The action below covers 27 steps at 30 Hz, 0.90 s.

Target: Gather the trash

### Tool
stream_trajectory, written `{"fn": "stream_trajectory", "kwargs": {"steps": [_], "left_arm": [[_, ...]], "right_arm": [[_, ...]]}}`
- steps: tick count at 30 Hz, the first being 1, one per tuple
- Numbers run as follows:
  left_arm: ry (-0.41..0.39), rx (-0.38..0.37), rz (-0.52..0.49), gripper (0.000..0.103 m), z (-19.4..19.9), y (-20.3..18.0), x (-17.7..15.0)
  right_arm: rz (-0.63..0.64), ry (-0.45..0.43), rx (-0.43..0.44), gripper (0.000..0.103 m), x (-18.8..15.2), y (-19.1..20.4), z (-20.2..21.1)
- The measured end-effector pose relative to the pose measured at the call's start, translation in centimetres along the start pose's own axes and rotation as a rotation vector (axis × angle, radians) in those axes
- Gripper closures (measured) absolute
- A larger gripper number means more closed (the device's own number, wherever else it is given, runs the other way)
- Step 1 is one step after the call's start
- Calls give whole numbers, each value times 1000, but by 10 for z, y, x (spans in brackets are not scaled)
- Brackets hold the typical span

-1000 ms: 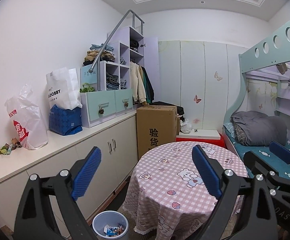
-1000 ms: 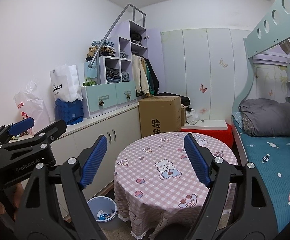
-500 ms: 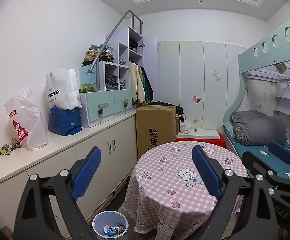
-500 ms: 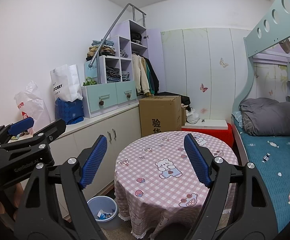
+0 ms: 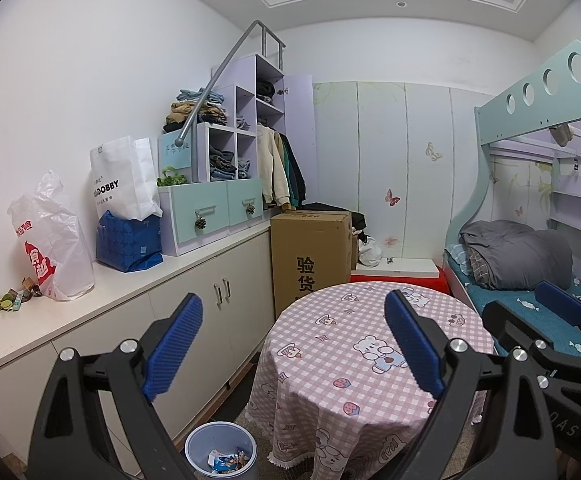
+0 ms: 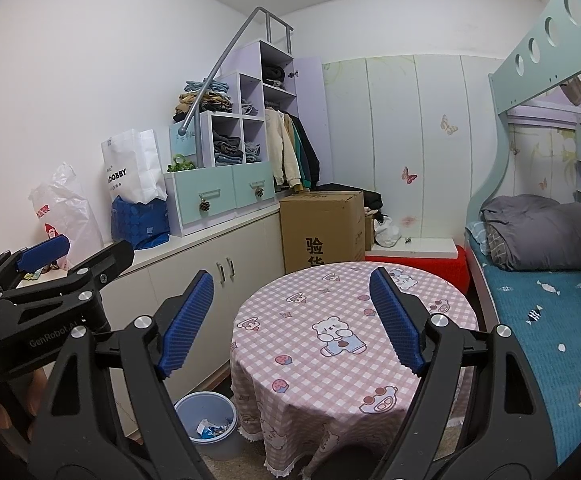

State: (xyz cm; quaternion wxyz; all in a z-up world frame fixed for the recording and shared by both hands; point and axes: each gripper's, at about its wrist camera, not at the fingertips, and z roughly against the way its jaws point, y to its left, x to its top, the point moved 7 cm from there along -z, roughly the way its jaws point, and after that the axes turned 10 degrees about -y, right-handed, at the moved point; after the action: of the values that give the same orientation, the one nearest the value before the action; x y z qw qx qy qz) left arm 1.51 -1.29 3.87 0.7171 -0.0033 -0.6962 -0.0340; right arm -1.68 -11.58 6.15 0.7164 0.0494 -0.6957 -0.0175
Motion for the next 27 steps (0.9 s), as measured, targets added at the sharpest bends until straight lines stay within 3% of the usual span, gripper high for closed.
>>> {"fn": "stream_trajectory", "kwargs": {"steps": [27], "left_arm": [[17, -12, 2, 12, -3, 6, -6]], "right_arm": [[1, 20, 10, 23, -8, 9, -6]]}}
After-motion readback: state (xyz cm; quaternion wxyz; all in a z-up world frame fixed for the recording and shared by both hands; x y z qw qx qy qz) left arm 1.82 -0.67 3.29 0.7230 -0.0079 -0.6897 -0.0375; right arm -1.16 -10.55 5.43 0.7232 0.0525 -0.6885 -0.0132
